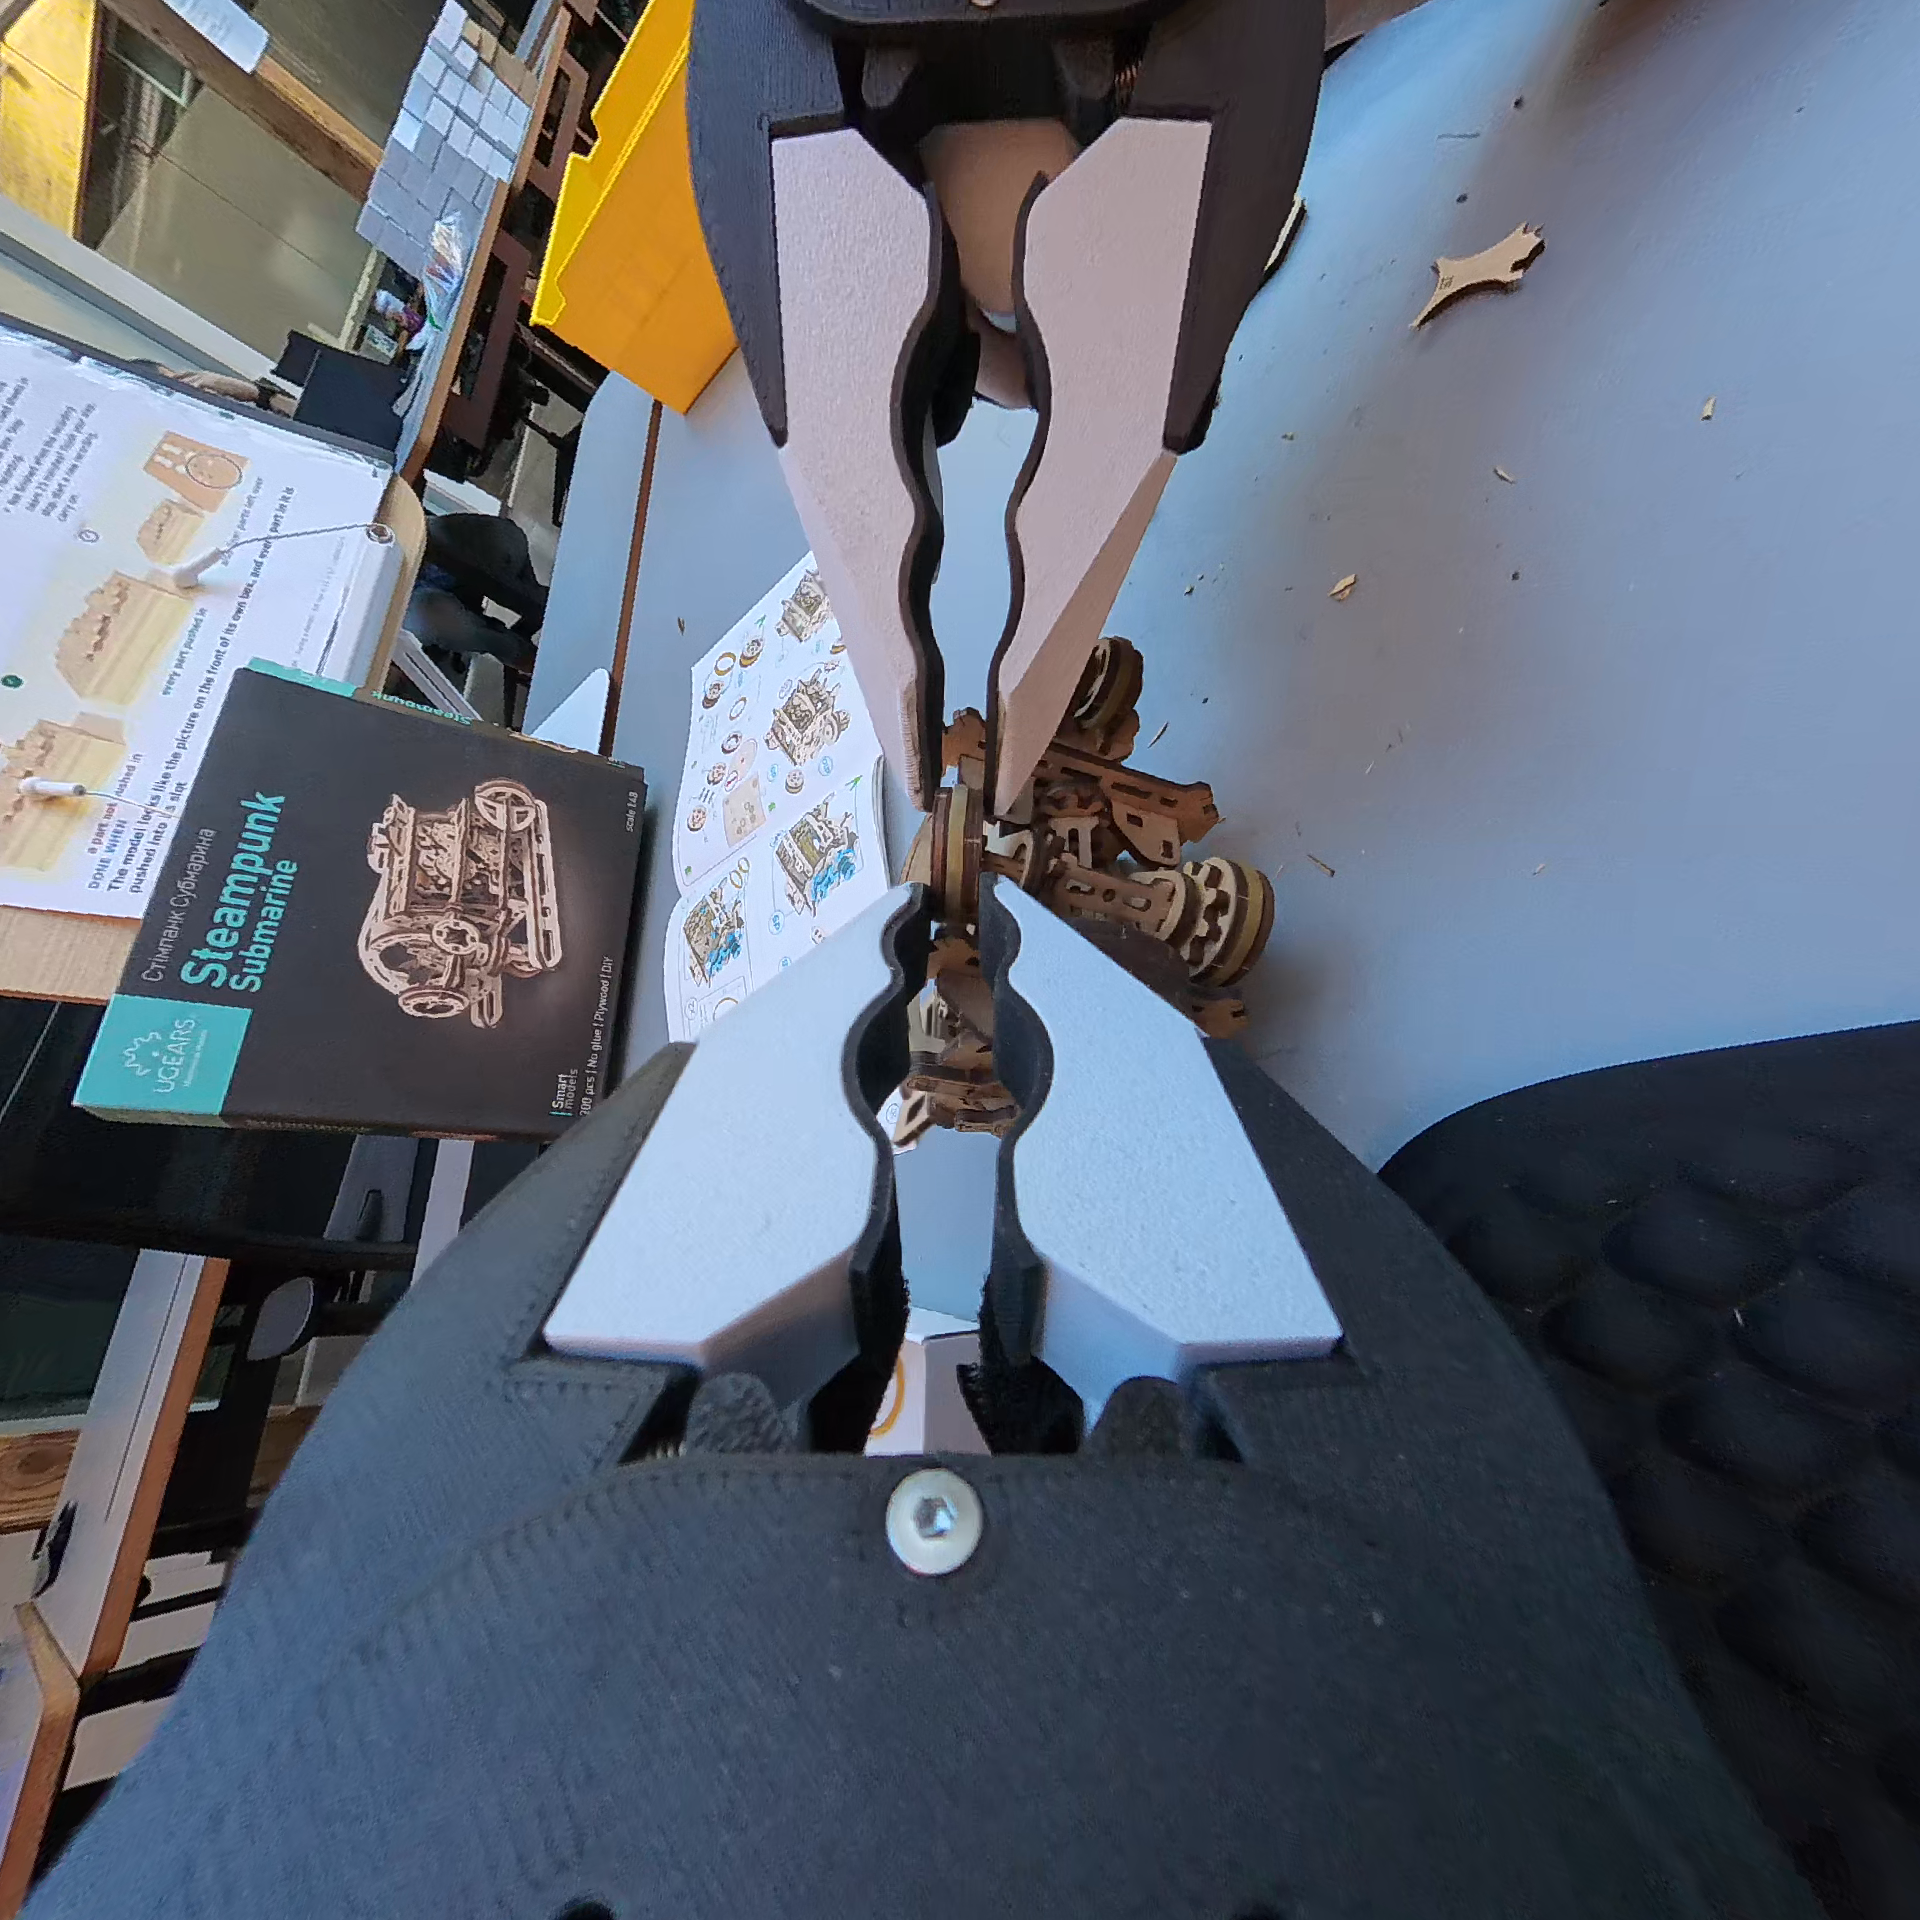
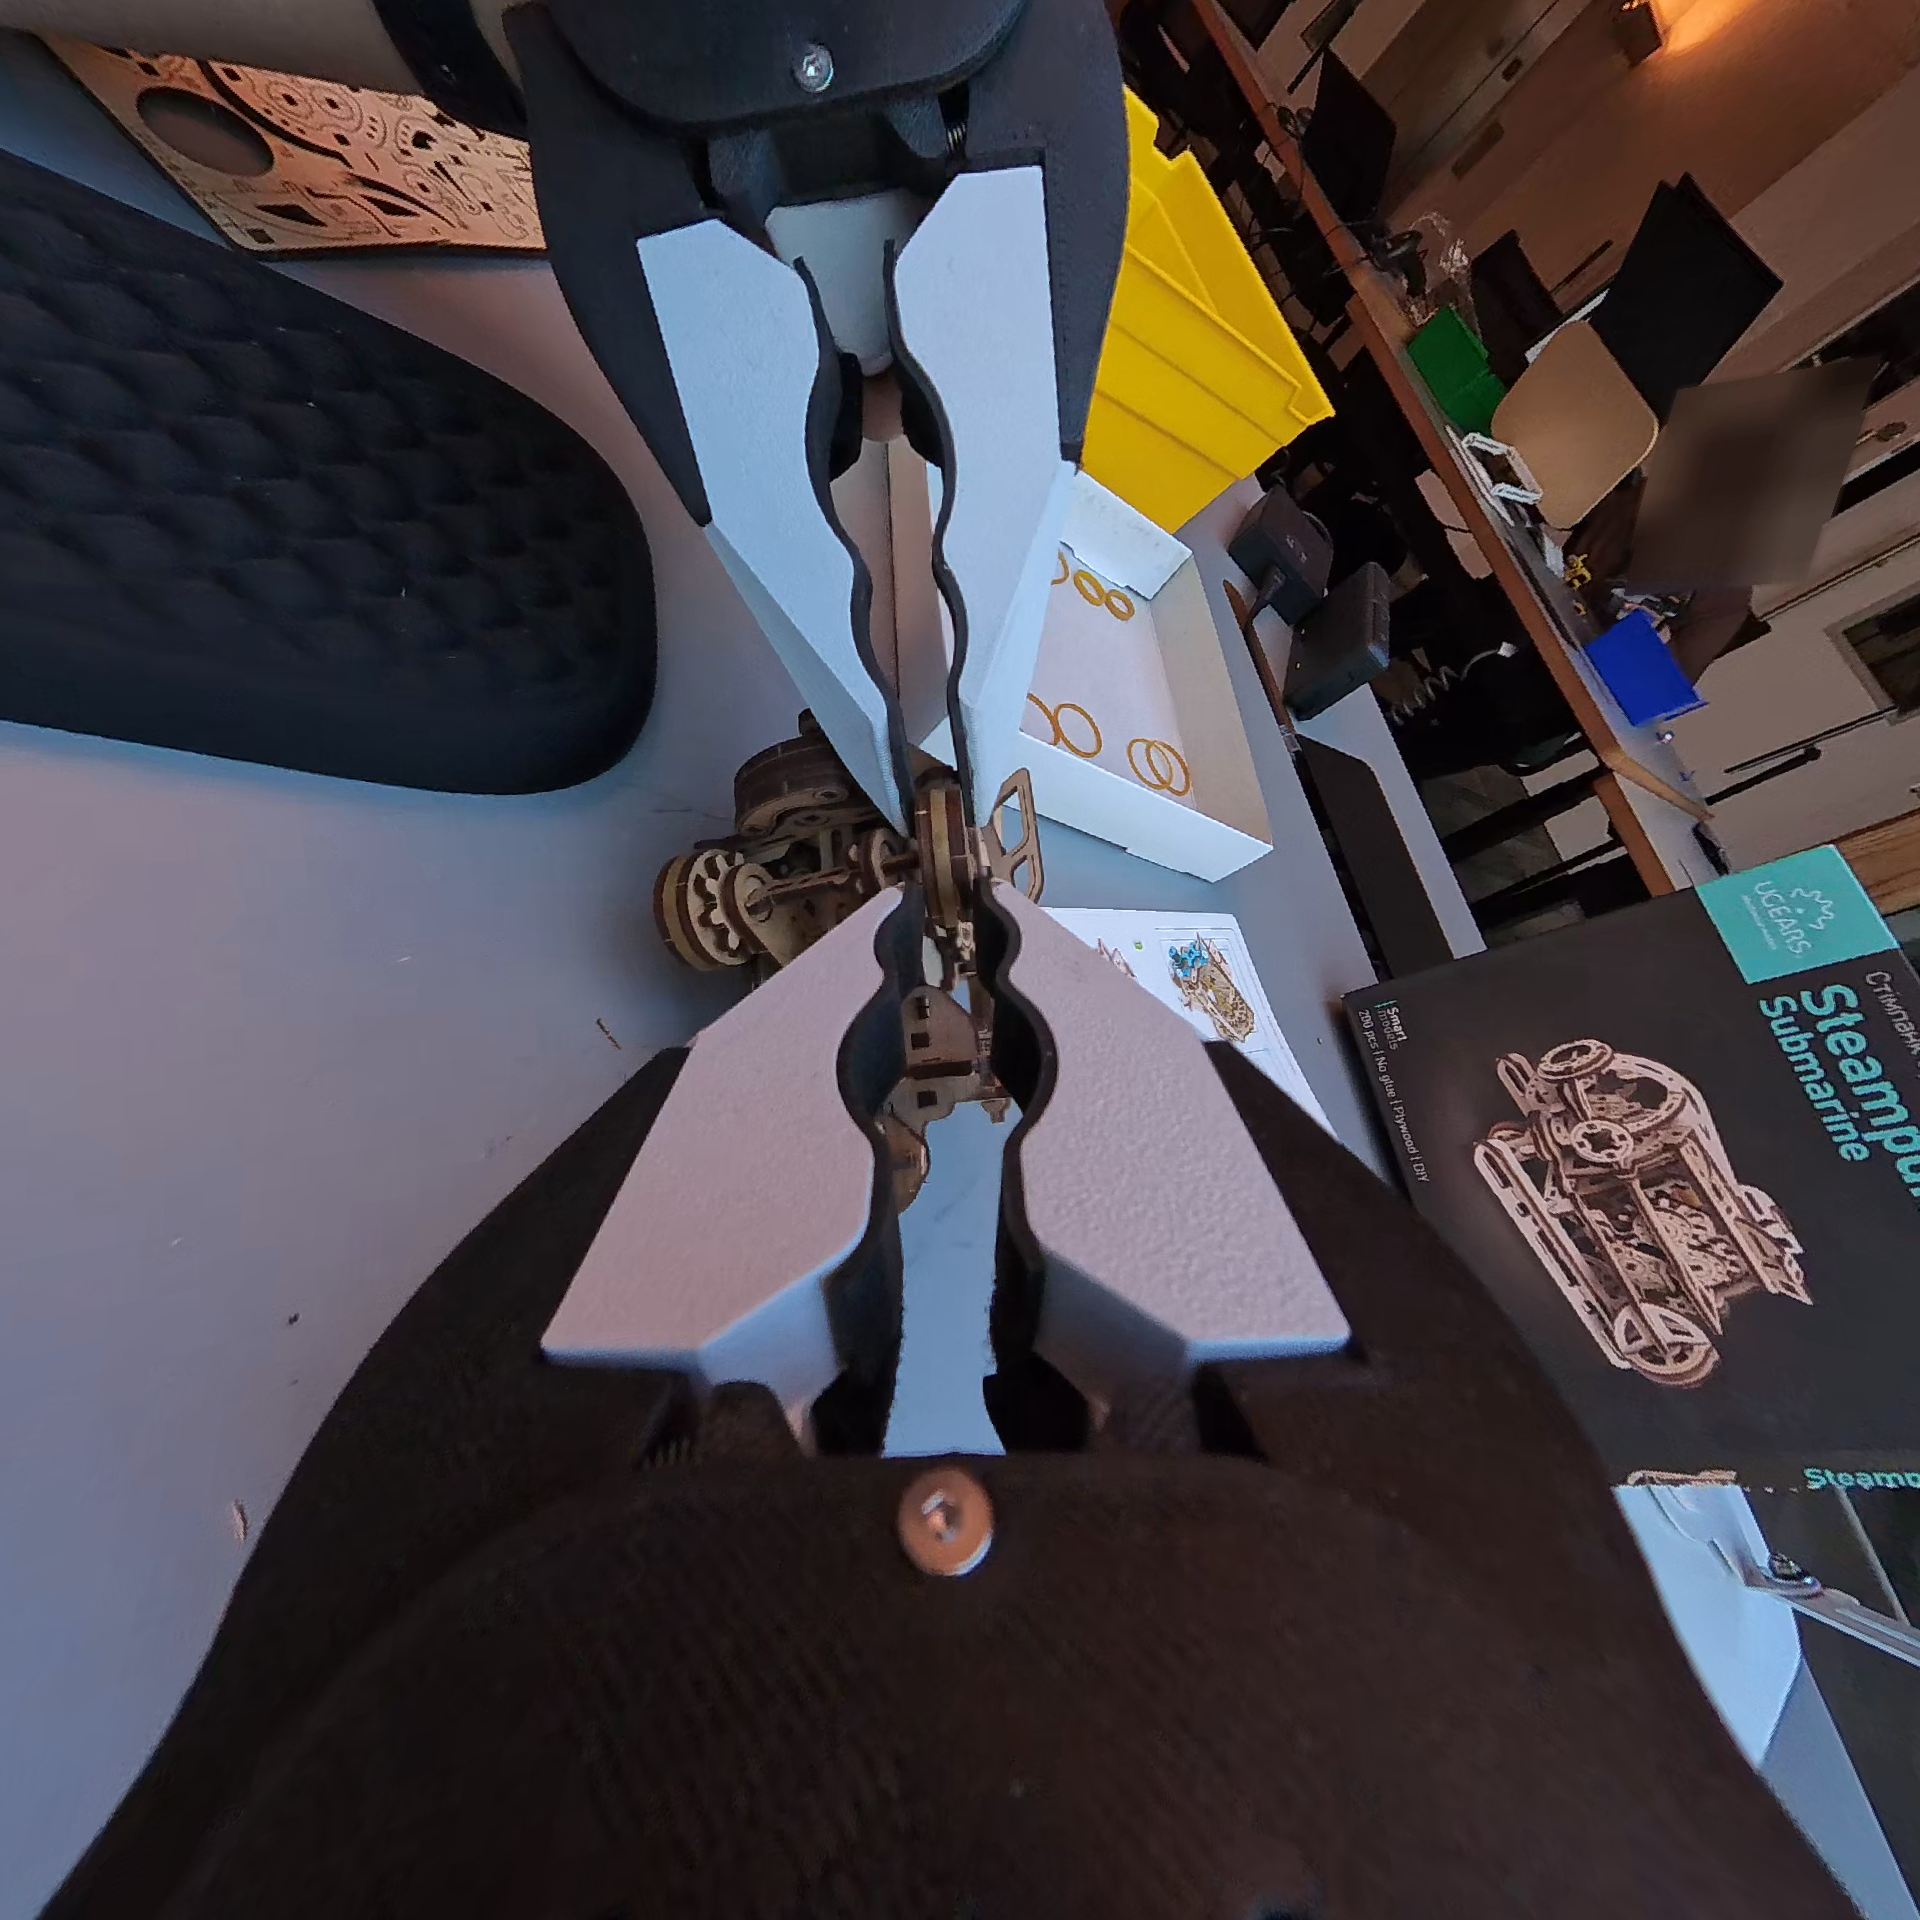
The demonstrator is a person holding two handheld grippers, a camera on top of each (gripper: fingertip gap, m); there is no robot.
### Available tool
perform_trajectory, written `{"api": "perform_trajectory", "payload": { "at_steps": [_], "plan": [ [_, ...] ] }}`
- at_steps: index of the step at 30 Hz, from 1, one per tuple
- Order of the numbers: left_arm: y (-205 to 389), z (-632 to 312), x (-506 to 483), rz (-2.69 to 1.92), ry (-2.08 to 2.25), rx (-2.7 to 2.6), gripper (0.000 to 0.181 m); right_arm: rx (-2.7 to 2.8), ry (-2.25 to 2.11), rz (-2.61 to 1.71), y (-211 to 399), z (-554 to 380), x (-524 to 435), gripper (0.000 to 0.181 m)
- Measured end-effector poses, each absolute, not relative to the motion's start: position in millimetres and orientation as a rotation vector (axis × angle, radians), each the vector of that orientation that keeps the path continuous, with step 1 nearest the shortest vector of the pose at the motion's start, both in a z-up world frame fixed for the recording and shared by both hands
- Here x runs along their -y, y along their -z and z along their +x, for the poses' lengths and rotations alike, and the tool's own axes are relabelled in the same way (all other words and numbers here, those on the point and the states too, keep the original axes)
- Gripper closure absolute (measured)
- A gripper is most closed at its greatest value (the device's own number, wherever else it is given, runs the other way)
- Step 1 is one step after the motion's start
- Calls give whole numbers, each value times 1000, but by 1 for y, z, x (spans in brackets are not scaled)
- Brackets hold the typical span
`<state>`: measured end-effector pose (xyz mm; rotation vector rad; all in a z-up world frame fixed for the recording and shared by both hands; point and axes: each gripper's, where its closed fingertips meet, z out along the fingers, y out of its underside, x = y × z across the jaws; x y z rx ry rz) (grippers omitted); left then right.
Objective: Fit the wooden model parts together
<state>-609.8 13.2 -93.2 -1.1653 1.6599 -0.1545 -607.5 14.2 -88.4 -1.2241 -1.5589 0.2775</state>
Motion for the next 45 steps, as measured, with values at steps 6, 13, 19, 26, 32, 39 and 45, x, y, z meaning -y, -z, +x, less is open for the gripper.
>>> {"api": "perform_trajectory", "payload": {
  "at_steps": [6,13,19,26,32,39,45],
  "plan": [
    [94,-611,-14,-1161,155,-1657,174,1590,-347,-1236,92,-611,-5,149],
    [94,-610,-14,-1159,148,-1659,174,1590,-184,-1192,94,-614,-10,148],
    [94,-611,-15,-1159,141,-1655,174,1596,-120,-1174,95,-617,-11,153],
    [93,-611,-15,-1138,146,-1651,174,1599,-218,-1223,95,-617,-12,154],
    [93,-611,-15,-1137,178,-1642,174,1624,-300,-1246,97,-616,-12,155],
    [94,-609,-13,-1127,170,-1655,174,1662,-288,-1222,96,-614,-10,158],
    [93,-609,-14,-1128,162,-1650,174,1659,-279,-1237,96,-614,-11,158]
  ]
}}
